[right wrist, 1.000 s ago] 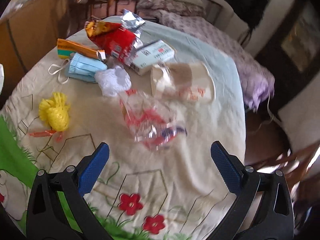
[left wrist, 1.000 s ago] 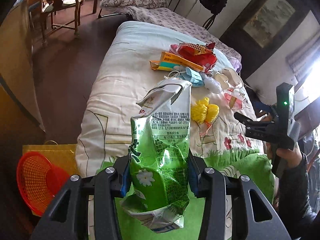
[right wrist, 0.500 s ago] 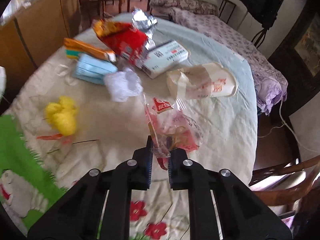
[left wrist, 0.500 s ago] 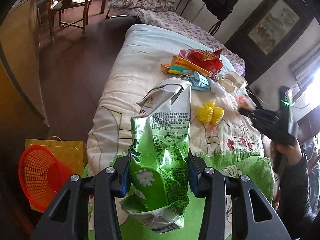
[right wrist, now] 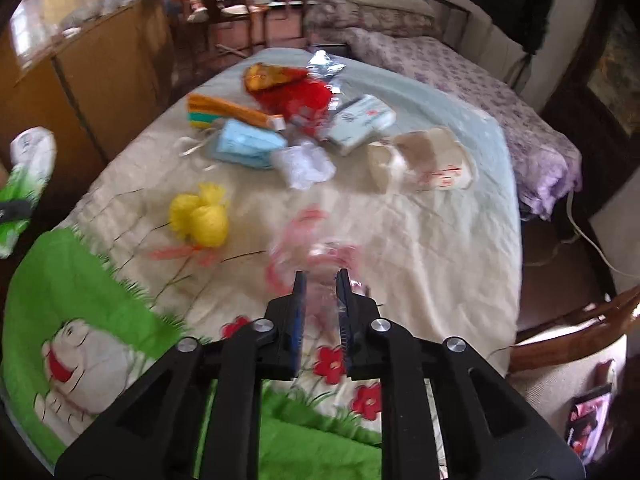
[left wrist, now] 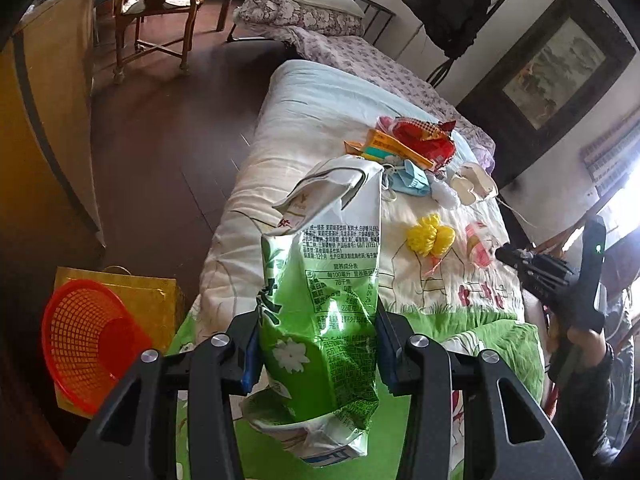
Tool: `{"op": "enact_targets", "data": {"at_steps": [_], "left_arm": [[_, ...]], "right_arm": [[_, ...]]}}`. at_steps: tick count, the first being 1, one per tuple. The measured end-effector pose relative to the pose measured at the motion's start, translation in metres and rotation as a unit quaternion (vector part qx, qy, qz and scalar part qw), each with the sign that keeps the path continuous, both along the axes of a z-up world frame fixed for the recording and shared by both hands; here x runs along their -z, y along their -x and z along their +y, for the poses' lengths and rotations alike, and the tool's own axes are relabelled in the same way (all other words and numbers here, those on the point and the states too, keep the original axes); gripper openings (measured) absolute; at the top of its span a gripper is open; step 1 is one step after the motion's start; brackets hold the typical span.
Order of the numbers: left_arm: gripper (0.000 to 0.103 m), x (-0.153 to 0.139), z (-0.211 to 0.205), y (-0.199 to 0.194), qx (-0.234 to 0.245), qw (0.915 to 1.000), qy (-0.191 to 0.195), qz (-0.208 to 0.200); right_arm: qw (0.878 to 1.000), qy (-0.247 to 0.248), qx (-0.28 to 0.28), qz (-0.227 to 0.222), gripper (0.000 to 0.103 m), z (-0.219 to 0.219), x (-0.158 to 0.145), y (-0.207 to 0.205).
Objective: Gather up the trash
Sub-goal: 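Lift the green bag with the left gripper while the right gripper grasps the clear plastic bag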
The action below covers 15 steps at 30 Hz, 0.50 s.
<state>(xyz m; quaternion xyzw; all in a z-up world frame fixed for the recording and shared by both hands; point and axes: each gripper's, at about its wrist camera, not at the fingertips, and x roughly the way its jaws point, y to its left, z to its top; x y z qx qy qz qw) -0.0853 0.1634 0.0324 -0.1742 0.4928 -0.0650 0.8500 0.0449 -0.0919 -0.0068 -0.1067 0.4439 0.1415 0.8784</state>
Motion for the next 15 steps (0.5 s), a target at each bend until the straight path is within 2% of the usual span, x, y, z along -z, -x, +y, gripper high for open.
{"op": "enact_targets", "data": {"at_steps": [2,4,12,15], "left_arm": [[0.045,-0.001,0.003,0.003,-0.002,1.0,-0.001,-0.003],[0.045,0.0,0.006,0.005,-0.003,1.0,0.0,-0.001],[0.045,0.011,0.008,-0.001,-0.005,0.9999,0.003,0.011],[0.045,0.015,0.008,-0.005,-0.003,0.9998,0.0,0.017]], "right_arm": [[1.0,-0.009,-0.007,-0.027,0.098,-0.002,-0.008,0.005],[0.999,-0.01,-0.03,-0.042,0.096,-0.001,-0.012,0.007],[0.994,0.076,-0.083,0.008,0.096,0.026,0.021,-0.027],[0.99,0.102,-0.099,0.025,0.088,0.036,0.035,-0.038]]}}
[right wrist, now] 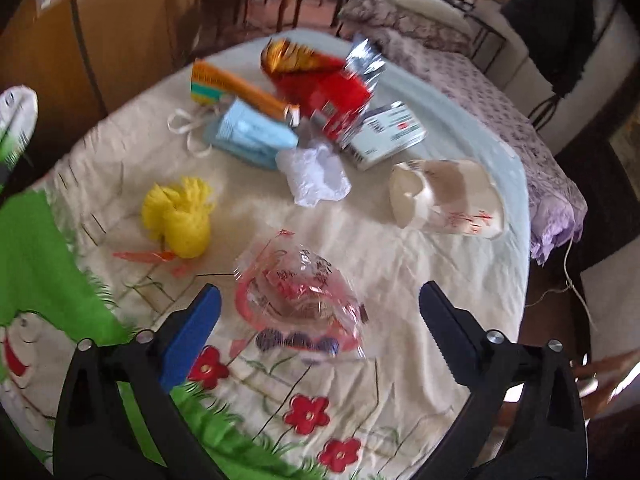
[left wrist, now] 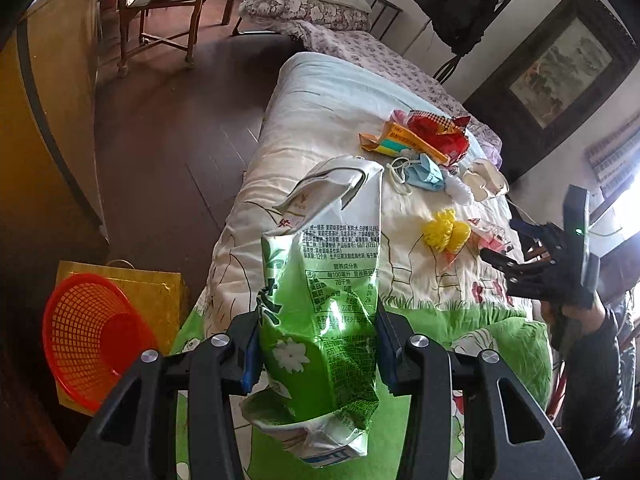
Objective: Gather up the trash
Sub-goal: 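Lift the green bag with the left gripper while the right gripper grasps the clear plastic bag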
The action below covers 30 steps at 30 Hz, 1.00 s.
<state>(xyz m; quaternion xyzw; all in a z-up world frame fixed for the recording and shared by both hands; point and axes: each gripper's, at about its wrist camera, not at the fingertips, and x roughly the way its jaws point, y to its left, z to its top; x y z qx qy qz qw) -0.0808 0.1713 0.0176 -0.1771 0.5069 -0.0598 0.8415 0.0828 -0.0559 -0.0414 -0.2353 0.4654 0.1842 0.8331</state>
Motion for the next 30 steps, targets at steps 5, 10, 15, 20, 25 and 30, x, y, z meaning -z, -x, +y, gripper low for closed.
{"op": "enact_targets", "data": {"at_steps": [5,10,15,20,25,30], "left_arm": [[0.045,0.007,-0.001,-0.012,-0.005,0.9998,-0.008,0.016],[0.045,0.009,-0.007,-0.02,-0.007,0.9996,-0.015,0.022],[0.045,0.01,-0.018,-0.027,-0.003,0.9994,-0.019,0.028],[0.045,0.012,-0.028,-0.032,0.003,0.9992,-0.023,0.033],[0.045,0.009,-0.033,-0.033,0.006,0.9993,-0.021,0.031],[0.045,0.005,-0.032,-0.028,0.008,0.9996,-0.015,0.022]], "right_arm": [[0.999,0.025,-0.022,0.015,0.07,0.011,0.015,-0.009],[0.998,-0.033,-0.02,0.041,0.049,0.004,0.015,-0.013],[0.993,-0.104,0.009,0.052,0.029,-0.01,0.008,-0.009],[0.987,-0.152,0.034,0.029,0.029,-0.024,-0.008,0.013],[0.982,-0.179,0.051,0.025,0.029,-0.029,-0.019,0.033],[0.982,-0.164,0.088,0.032,0.029,-0.035,-0.012,0.038]]}}
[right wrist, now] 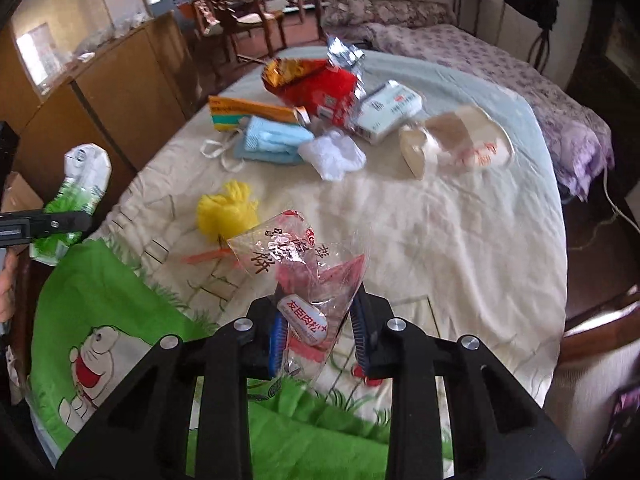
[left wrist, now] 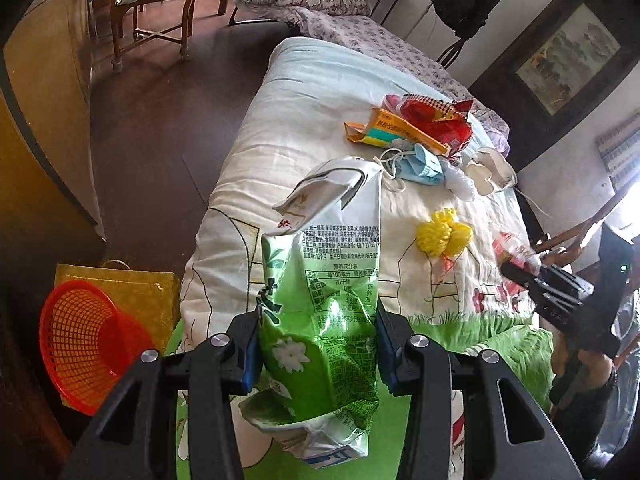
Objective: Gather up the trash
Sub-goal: 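Lift the green bag with the left gripper while the right gripper grasps the clear plastic bag, then carry both bags to the red wastebasket and open both grippers over it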
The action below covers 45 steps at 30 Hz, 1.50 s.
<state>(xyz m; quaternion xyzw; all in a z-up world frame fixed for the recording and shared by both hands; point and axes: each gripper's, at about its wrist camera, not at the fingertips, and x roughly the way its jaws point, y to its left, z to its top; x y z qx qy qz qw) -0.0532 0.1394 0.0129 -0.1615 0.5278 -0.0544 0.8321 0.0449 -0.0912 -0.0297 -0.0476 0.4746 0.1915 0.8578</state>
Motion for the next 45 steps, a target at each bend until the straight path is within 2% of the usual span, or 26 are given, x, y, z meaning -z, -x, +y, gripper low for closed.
{"op": "enact_targets", "data": {"at_steps": [5,10,16,22,27,32,36,42,45], "left_arm": [[0.045,-0.006,0.006,0.011,-0.001,0.9999,0.007,-0.012],[0.045,-0.012,0.013,0.02,-0.002,0.9996,0.014,-0.025],[0.045,-0.025,0.025,0.037,-0.007,0.9985,0.024,-0.049],[0.045,-0.036,0.045,0.06,-0.018,0.9973,0.025,-0.066],[0.045,-0.044,0.071,0.083,-0.04,0.9957,0.021,-0.081],[0.045,-0.037,0.115,0.111,-0.092,0.9931,0.014,-0.072],[0.045,-0.018,0.152,0.134,-0.14,0.9888,0.012,-0.049],[0.045,0.033,0.206,0.16,-0.212,0.977,0.02,0.012],[0.045,0.065,0.227,0.163,-0.24,0.9692,0.031,0.044]], "right_arm": [[0.999,-0.014,0.043,-0.02,0.029,-0.008,-0.013,0.012],[0.997,-0.043,0.03,-0.063,0.029,0.0,-0.048,0.03],[0.994,-0.066,-0.023,-0.084,0.029,0.033,-0.081,0.052],[0.991,-0.078,-0.069,-0.089,0.029,0.073,-0.095,0.068],[0.986,-0.072,-0.125,-0.083,0.029,0.122,-0.103,0.078],[0.977,-0.066,-0.194,-0.062,0.029,0.185,-0.101,0.086],[0.963,-0.051,-0.264,-0.026,0.029,0.257,-0.086,0.095],[0.942,-0.032,-0.329,0.065,0.029,0.364,-0.044,0.093],[0.939,-0.024,-0.327,0.105,0.029,0.41,-0.018,0.083]]}}
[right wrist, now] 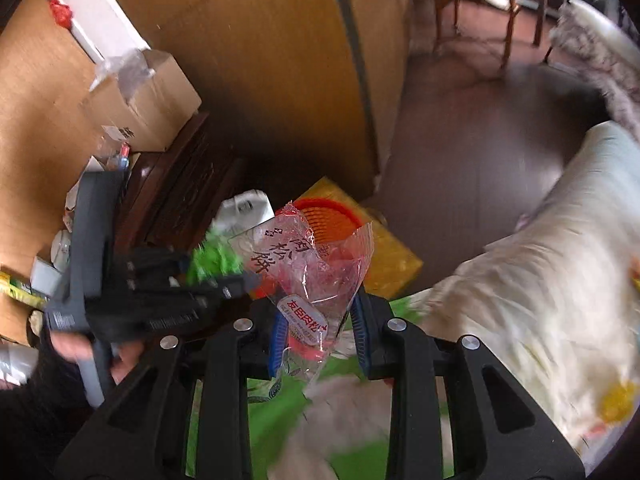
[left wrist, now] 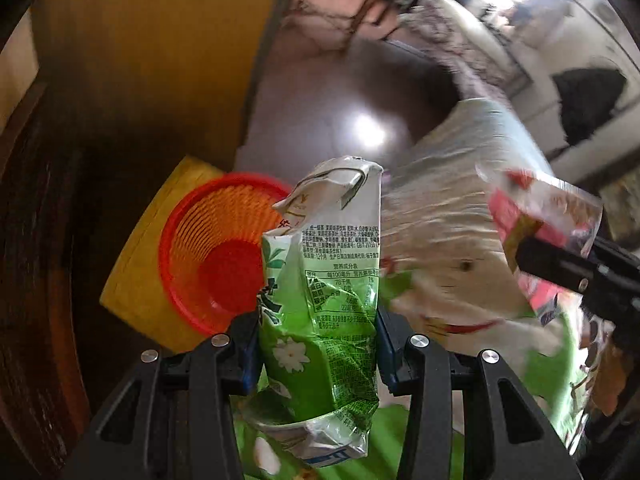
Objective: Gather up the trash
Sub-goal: 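Carry both bags to the red wastebasket and open both grippers over it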
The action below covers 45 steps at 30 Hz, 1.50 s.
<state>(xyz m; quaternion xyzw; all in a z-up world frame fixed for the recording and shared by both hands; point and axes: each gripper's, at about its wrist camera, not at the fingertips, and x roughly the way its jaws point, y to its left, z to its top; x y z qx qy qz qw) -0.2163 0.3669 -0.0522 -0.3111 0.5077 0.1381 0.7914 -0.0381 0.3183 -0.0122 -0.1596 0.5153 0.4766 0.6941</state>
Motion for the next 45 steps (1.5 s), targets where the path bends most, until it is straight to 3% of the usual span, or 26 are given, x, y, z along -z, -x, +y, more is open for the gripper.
{"op": "enact_targets", "data": {"at_steps": [6,10,13,14,15,16,18,20,24,32,35,38,45], "left_arm": [[0.045,0.058,0.038,-0.003,-0.05,0.9975,0.036,0.036],[0.045,0.078,0.044,-0.007,-0.06,0.9958,0.037,0.059],[0.046,0.089,0.051,-0.005,-0.072,0.9946,0.039,0.064],[0.048,0.09,0.053,-0.005,-0.078,0.9941,0.038,0.065],[0.064,0.091,0.056,-0.003,-0.085,0.9935,0.033,0.068],[0.077,0.09,0.056,-0.005,-0.091,0.993,0.025,0.07],[0.08,0.084,0.055,-0.004,-0.104,0.9921,-0.001,0.071],[0.081,0.083,0.057,-0.002,-0.1,0.9923,0.001,0.073],[0.081,0.082,0.061,0.003,-0.115,0.9903,0.011,0.078],[0.081,0.054,0.051,0.007,-0.109,0.9917,-0.003,0.068],[0.084,0.036,0.04,-0.001,-0.093,0.9941,-0.013,0.055],[0.088,0.01,0.018,-0.017,-0.065,0.9967,-0.038,0.03],[0.093,-0.038,-0.05,-0.061,0.014,0.9978,-0.062,-0.018]], "right_arm": [[0.997,0.039,0.01,0.058,0.03,0.049,0.055,-0.013],[0.995,0.062,0.014,0.078,0.03,0.07,0.088,-0.016],[0.993,0.073,0.013,0.097,0.038,0.08,0.103,-0.019],[0.992,0.076,0.014,0.103,0.048,0.08,0.107,-0.023],[0.991,0.081,0.023,0.102,0.058,0.084,0.11,-0.026],[0.991,0.082,0.033,0.098,0.062,0.084,0.112,-0.029],[0.991,0.074,0.039,0.103,0.065,0.082,0.112,-0.033],[0.991,0.066,0.042,0.112,0.065,0.077,0.112,-0.037],[0.99,0.043,0.034,0.129,0.065,0.071,0.106,-0.039],[0.996,0.005,0.039,0.077,0.065,0.037,0.057,-0.036],[0.998,-0.019,0.049,0.039,0.067,0.0,0.022,-0.042],[0.996,-0.039,0.079,0.015,0.076,-0.04,0.0,-0.053],[0.98,-0.059,0.178,-0.061,0.08,-0.169,-0.03,-0.077]]}}
